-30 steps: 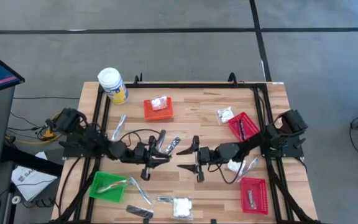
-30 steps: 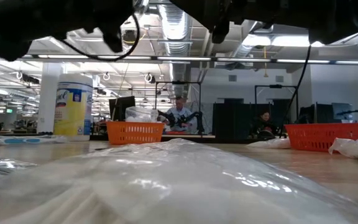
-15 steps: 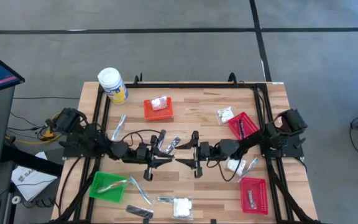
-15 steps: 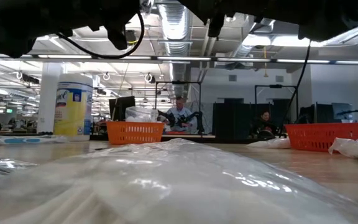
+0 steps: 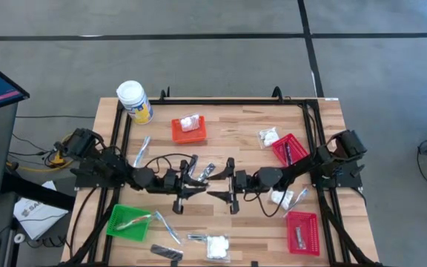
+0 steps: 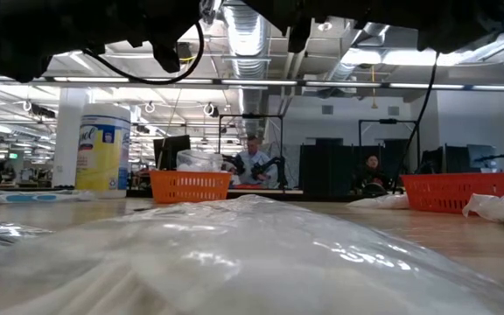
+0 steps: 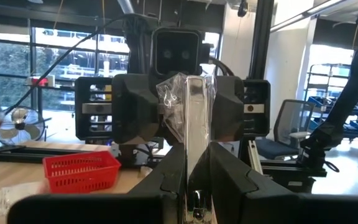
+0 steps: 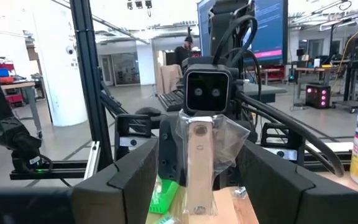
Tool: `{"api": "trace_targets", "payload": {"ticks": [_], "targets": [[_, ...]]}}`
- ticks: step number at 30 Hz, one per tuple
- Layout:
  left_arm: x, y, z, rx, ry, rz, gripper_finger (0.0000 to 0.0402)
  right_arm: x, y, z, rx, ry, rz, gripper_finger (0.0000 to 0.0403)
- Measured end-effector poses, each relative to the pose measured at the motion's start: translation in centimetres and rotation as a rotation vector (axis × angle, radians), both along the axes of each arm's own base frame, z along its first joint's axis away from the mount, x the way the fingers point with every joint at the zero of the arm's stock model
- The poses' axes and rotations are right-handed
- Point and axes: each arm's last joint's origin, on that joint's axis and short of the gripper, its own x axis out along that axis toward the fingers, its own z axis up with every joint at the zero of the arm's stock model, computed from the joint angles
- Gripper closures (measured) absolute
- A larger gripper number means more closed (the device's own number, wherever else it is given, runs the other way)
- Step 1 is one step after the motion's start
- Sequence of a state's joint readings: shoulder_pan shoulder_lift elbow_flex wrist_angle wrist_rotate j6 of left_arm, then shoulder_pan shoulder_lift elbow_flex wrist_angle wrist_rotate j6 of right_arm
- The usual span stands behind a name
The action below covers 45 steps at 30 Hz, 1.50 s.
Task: Pick & Place Travel size toiletries
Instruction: Put the silver nail cutter into the bottom red basket
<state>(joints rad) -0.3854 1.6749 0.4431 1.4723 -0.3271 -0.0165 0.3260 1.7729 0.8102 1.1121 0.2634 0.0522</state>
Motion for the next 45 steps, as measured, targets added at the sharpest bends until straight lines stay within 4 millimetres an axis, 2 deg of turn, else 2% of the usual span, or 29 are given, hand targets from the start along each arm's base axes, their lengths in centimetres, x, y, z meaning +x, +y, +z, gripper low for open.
{"api": "trace_targets", "payload": {"ticks": [15, 19, 32, 38, 42, 45], "targets": [[0.11, 0.21, -0.15, 0.017, 0.015, 0.014, 0.0363, 0.04, -0.13, -0.01, 0.013, 0.001, -0.002, 0.0196], [0.11, 0.21, -0.15, 0.018, 0.015, 0.014, 0.0363, 0.17, -0.49, -0.12, 0.023, 0.014, -0.011, 0.0224], [0.22, 0.44, -0.28, 0.008, 0.029, 0.021, 0.0360, 0.19, -0.48, -0.30, 0.012, 0.032, -0.012, 0.0357], [0.23, 0.44, -0.32, 0.007, 0.032, 0.019, 0.0360, 0.19, -0.47, -0.33, 0.013, 0.034, -0.012, 0.0360], [0.24, 0.45, -0.35, 0.015, 0.036, 0.021, 0.0343, 0.20, -0.47, -0.36, 0.023, 0.039, -0.010, 0.0352], [0.25, 0.43, -0.41, 0.024, 0.040, 0.020, 0.0329, 0.20, -0.46, -0.43, 0.024, 0.046, -0.010, 0.0364]]}}
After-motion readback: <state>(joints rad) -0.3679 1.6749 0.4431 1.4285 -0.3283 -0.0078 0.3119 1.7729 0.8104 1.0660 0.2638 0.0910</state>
